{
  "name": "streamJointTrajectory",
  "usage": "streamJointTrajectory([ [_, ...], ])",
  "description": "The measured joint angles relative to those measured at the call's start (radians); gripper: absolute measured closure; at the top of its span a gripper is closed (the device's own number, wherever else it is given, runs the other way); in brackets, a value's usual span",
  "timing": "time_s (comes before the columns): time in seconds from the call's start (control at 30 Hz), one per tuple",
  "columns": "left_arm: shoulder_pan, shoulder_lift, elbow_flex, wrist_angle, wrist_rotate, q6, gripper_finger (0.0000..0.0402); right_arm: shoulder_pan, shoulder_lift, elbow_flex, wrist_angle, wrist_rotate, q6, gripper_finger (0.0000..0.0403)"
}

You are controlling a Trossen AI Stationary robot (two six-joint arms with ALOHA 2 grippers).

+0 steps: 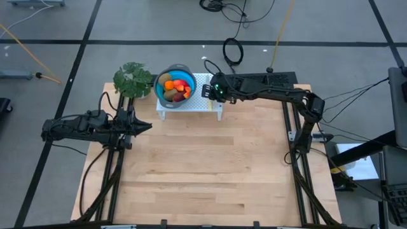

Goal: Pick & Place Fruit
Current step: Put the yellow table knife on the shelf

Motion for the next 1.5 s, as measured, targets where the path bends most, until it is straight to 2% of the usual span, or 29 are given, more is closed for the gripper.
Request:
streamJointTrajectory([
  [0.33, 0.0, 0.0, 0.0, 0.0, 0.002, -0.005, 0.0382, 0.0, 0.0, 0.0, 0.008, 0.0, -0.004, 0.0302],
  [0.73, 0.0, 0.0, 0.0, 0.0, 0.021, -0.01, 0.0382, 0.011, -0.01, 0.0, -0.029, -0.056, -0.109, 0.0338],
  [1.1, 0.0, 0.0, 0.0, 0.001, 0.02, -0.01, 0.0382, 0.046, -0.039, -0.001, -0.066, -0.056, -0.188, 0.0398],
  [1.5, 0.0, 0.0, 0.0, 0.001, 0.019, -0.031, 0.0382, 0.066, -0.037, 0.0, -0.118, -0.057, -0.202, 0.0402],
])
